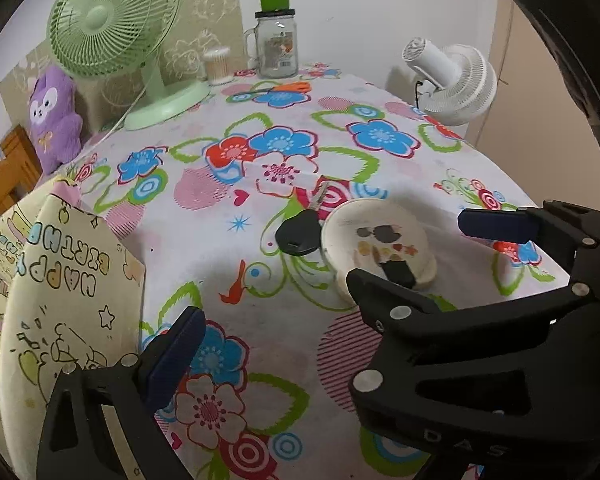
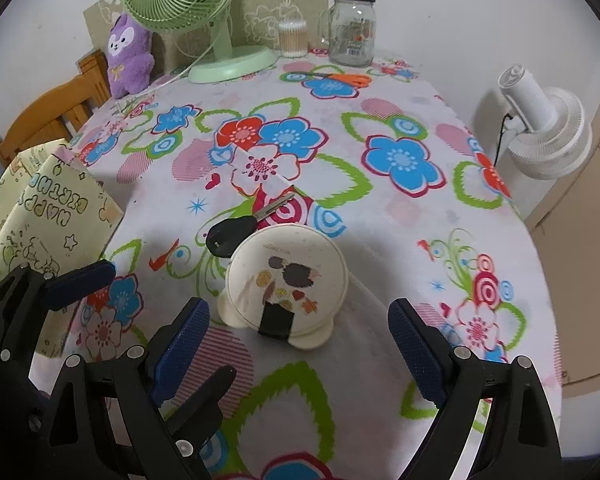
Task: Organize rigid objects
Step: 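Grasp the cream compact with the right tool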
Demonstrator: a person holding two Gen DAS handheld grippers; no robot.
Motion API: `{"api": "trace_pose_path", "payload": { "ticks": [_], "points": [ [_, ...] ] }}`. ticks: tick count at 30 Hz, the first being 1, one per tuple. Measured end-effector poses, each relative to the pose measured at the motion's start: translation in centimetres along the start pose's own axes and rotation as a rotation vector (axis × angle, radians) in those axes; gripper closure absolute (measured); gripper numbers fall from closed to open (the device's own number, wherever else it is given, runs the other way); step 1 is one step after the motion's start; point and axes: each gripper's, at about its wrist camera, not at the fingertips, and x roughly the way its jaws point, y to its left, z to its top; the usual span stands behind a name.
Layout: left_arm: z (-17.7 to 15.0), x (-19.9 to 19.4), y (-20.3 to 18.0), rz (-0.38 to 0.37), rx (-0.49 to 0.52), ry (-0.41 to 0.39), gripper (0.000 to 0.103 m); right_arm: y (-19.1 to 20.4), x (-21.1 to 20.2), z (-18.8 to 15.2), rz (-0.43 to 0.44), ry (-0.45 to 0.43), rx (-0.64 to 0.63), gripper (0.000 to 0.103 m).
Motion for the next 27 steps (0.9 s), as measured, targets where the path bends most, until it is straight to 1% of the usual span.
{"api": "trace_pose_path", "payload": {
  "ticks": [4,8,12,15,18,22,27],
  "points": [
    [0.0,0.5,0.3,0.012,-0.011,0.013,0.004,0.3,1.0,0.4,-0.006,0.018,-0.014,0.01],
    [0.0,1.1,0.6,0.007,-0.014,0.025,0.004,0.7,1.8,0.7,-0.008,0.028,-0.027,0.01],
    [-0.1,1.7,0.7,-0.002,-0.016,0.051,0.004,0.8,3.0,0.8,-0.017,0.062,-0.022,0.011],
    [-0.1,1.9,0.8,-0.014,-0.018,0.056,0.003,0.9,3.1,0.8,-0.04,0.044,-0.04,0.013],
    [0.0,2.0,0.8,-0.017,-0.021,0.058,0.003,0.9,2.9,0.7,-0.038,0.02,-0.048,0.023],
    [0.1,2.0,0.7,-0.015,-0.016,0.058,0.003,0.8,2.8,0.7,-0.036,0.019,-0.041,0.024],
    [0.4,2.2,0.2,-0.017,-0.005,0.062,0.003,0.3,2.5,0.6,-0.062,0.013,-0.028,0.024]
  ]
}}
